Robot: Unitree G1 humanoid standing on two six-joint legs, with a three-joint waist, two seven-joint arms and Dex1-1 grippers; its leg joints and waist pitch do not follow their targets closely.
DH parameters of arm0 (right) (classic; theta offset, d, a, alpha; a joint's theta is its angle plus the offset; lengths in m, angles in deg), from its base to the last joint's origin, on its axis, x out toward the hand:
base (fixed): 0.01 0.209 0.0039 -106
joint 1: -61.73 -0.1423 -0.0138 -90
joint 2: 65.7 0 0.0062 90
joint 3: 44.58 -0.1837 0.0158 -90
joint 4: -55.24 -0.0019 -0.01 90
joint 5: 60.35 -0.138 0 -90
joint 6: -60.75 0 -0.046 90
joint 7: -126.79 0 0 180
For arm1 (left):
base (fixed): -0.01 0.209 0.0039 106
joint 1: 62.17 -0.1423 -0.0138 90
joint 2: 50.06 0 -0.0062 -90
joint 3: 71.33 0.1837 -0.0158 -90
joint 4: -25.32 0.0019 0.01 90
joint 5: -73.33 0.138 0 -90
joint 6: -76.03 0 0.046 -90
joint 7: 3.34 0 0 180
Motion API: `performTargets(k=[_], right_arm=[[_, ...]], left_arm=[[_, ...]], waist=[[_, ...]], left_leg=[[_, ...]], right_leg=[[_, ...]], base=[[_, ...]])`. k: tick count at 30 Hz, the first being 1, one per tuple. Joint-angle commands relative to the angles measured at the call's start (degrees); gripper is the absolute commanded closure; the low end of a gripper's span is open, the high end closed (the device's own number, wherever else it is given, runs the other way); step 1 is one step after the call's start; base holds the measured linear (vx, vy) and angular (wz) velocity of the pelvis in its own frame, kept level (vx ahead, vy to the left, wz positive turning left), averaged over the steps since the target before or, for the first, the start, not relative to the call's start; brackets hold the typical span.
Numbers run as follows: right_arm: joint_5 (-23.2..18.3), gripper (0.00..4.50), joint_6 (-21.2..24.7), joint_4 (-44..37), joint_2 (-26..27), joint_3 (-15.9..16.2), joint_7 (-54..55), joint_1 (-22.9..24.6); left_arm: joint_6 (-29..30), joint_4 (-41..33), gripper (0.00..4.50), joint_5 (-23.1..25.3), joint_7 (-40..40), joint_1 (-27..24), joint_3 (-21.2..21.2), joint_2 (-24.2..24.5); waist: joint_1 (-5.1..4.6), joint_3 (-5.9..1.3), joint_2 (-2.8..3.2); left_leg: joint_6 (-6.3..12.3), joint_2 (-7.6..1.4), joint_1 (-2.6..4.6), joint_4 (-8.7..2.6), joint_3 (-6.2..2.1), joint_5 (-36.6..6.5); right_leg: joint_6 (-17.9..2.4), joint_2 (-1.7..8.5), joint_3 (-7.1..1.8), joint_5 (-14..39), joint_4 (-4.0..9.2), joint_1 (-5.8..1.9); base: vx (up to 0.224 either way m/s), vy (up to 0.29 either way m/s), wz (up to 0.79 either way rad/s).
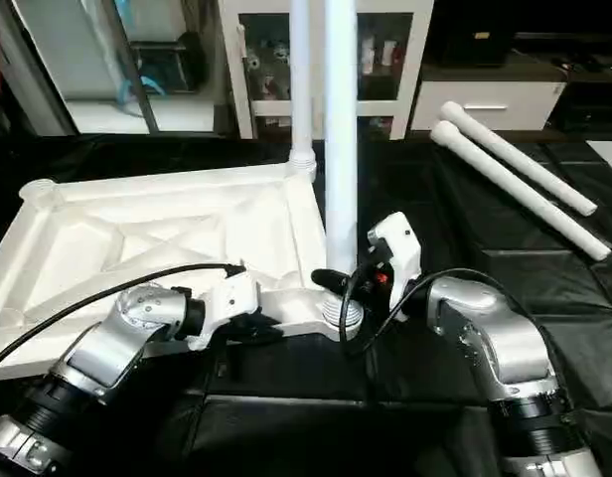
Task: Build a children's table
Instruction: Insert table leg to table base
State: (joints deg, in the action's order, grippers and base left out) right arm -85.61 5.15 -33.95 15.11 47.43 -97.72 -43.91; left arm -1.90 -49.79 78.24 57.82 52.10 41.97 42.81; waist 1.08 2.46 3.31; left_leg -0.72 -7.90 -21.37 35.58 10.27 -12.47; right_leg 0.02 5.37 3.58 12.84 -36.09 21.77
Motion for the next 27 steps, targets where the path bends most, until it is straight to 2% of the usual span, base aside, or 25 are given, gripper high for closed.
performTargets(k=[1,3,5,6,8,9,10,12,15,16,18,19,21,23,27], right_arm=[[0.1,2.64,-0.5,0.9,0.5,-0.7,2.0,1.7],[0.1,2.64,-0.5,0.9,0.5,-0.7,2.0,1.7],[-0.3,2.64,-1.7,0.7,1.8,-1.8,2.7,4.5],[-0.4,2.64,-2.1,0.7,2.1,-2.0,2.9,5.1],[-0.7,2.64,-3.9,0.6,4.0,-3.2,4.2,8.2],[-0.8,2.64,-5.0,0.3,5.0,-3.8,4.9,9.6],[-0.8,2.64,-5.0,0.3,5.0,-3.8,4.9,9.6],[-0.9,2.64,-7.9,-0.1,7.6,-5.4,7.2,12.2],[-0.8,2.64,-9.1,0.0,8.2,-5.7,7.9,12.9],[0.0,2.64,-11.8,0.1,9.3,-5.7,8.7,14.7],[0.8,2.64,-13.5,0.0,10.0,-5.5,8.6,16.0],[3.6,2.64,-15.3,-0.1,9.1,-3.2,8.3,17.1],[4.5,2.64,-15.8,-0.1,8.8,-2.3,8.1,17.5],[6.9,2.64,-17.2,0.0,7.8,-0.6,7.8,17.8],[8.2,2.64,-19.0,0.3,7.0,0.4,7.4,18.3]], left_arm=[[-2.0,0.8,4.5,-1.1,1.3,0.0,0.7,-0.1],[-2.0,0.8,4.5,-1.1,1.3,0.0,0.7,-0.1],[-2.2,1.1,4.5,-1.2,1.1,0.3,0.5,-0.2],[-2.3,1.2,4.5,-1.2,1.1,0.3,0.5,-0.3],[-2.6,1.8,4.5,-1.2,0.9,0.6,0.3,-0.5],[-2.7,2.1,4.5,-1.3,0.7,0.8,0.2,-0.6],[-2.7,2.1,4.5,-1.3,0.7,0.8,0.2,-0.6],[-3.1,2.8,4.5,-1.3,0.2,1.2,0.0,-0.9],[-3.2,3.0,4.5,-1.4,0.1,1.4,0.0,-1.0],[-3.3,3.4,4.5,-1.4,-0.2,1.7,-0.1,-1.1],[-3.5,3.7,4.5,-1.3,-0.3,1.9,-0.3,-1.2],[-3.7,4.0,4.5,-1.3,-0.3,2.0,-0.4,-1.2],[-3.8,4.1,4.5,-1.3,-0.3,2.0,-0.5,-1.2],[-4.1,4.3,4.5,-1.1,-0.6,2.1,-0.5,-1.2],[-4.3,4.5,4.5,-1.2,-0.8,2.1,-0.6,-1.4]], waist=[[0.04,-2.33,-1.5],[0.05,-2.35,-1.48],[0.08,-2.26,-1.09],[0.13,-2.31,-1.28],[0.27,-2.28,-1.22],[0.44,-2.32,-0.98],[0.35,-2.26,-1.05],[0.36,-2.11,-0.98],[0.28,-2.14,-0.93],[0.28,-2.07,-0.85],[0.43,-2.12,-0.9],[0.4,-2.03,-0.78],[0.34,-1.87,-0.77],[0.21,-1.8,-0.91],[0.16,-1.66,-0.94]], left_leg=[[0.92,-5.22,0.42,-5.51,-2.4,-14.8],[0.91,-5.27,0.38,-5.56,-2.42,-14.8],[0.75,-5.27,0.46,-5.6,-2.43,-15.6],[0.73,-5.27,0.54,-5.62,-2.37,-15.9],[0.56,-5.29,0.46,-5.82,-2.4,-16.3],[0.47,-5.36,0.61,-5.87,-2.49,-16.3],[0.43,-5.39,0.6,-5.99,-2.48,-16.7],[0.2,-5.34,0.67,-6.12,-2.42,-17.8],[-0.43,-5.32,0.84,-6.35,-2.62,-18.9],[-0.69,-5.39,1.13,-6.51,-2.51,-19.5],[-0.62,-5.42,1.27,-6.6,-2.4,-19.2],[-0.55,-5.52,1.11,-6.75,-2.49,-19.0],[-0.71,-5.54,1.05,-6.9,-2.52,-19.5],[-0.94,-5.5,1.05,-6.94,-2.69,-21.1],[-0.95,-5.51,1.14,-6.94,-2.86,-22.3]], right_leg=[[-11.5,4.45,-3.39,18.4,6.07,-1.44],[-11.6,4.41,-3.31,18.2,6.01,-1.46],[-11.5,4.47,-3.41,18.7,6.1,-1.34],[-11.3,4.48,-3.43,19.1,6.27,-1.27],[-10.6,4.49,-3.48,19.8,6.44,-1.26],[-10.7,4.53,-3.45,19.6,6.36,-1.21],[-10.8,4.48,-3.42,19.3,6.41,-1.2],[-10.3,4.55,-3.48,21.0,6.73,-1.02],[-9.5,4.57,-3.38,23.3,6.95,-1.09],[-9.2,4.58,-3.43,23.7,7.25,-0.93],[-9.0,4.7,-3.51,23.5,7.49,-0.86],[-9.0,4.61,-3.44,23.0,7.41,-0.93],[-8.8,4.53,-3.39,23.4,7.43,-0.98],[-8.0,4.76,-3.48,26.4,7.63,-1.02],[-6.9,4.89,-3.56,29.8,8.03,-0.73]], base=[[0.0,0.0,0.0],[0.0,0.0,0.0],[0.0,0.0,0.0],[0.0,0.0,0.0],[0.0,0.0,0.0],[0.0,0.0,0.0],[0.0,0.0,0.0],[0.0,0.0,0.0],[0.0,0.0,0.0],[0.0,0.0,0.0],[0.0,0.0,0.0],[0.0,0.0,0.0],[0.0,0.0,0.0],[0.0,0.0,0.0],[0.0,0.0,0.0]])
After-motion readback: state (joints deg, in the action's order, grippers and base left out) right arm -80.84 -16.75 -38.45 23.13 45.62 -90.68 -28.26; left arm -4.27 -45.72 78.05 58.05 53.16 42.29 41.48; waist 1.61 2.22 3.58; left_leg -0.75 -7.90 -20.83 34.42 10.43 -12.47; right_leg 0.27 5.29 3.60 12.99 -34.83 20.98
